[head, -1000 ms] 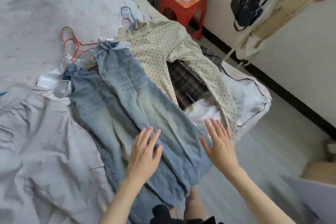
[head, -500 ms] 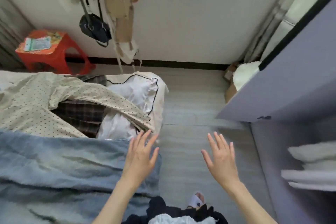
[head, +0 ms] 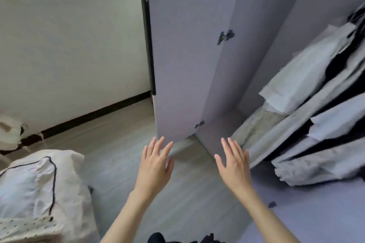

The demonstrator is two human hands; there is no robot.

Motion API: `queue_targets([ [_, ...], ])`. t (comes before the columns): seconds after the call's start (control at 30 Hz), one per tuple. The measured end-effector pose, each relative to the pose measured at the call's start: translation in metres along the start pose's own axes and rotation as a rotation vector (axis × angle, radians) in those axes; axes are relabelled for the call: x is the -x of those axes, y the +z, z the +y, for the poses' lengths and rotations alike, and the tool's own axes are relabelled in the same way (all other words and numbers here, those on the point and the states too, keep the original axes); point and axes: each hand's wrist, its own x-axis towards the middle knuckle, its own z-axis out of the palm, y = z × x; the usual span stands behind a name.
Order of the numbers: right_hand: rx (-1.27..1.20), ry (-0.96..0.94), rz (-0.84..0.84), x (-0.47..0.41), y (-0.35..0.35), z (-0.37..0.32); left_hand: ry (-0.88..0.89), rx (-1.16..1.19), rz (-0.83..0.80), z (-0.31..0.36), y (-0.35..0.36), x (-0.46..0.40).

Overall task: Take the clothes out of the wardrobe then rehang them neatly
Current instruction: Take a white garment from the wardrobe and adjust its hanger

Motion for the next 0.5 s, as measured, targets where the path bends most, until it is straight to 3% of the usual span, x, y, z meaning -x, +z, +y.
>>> queue_targets([
  [0.23, -0.016, 0.206, 0.21, -0.057, -0.05, 0.068, 0.26, 0.054, -0.014, 0.082, 0.016, -0.116],
  [0.5, 0.035, 0.366, 0.28, -0.12, -0.076, 0.135, 0.44, 0.086, -0.169, 0.123, 0.06, -0.225],
])
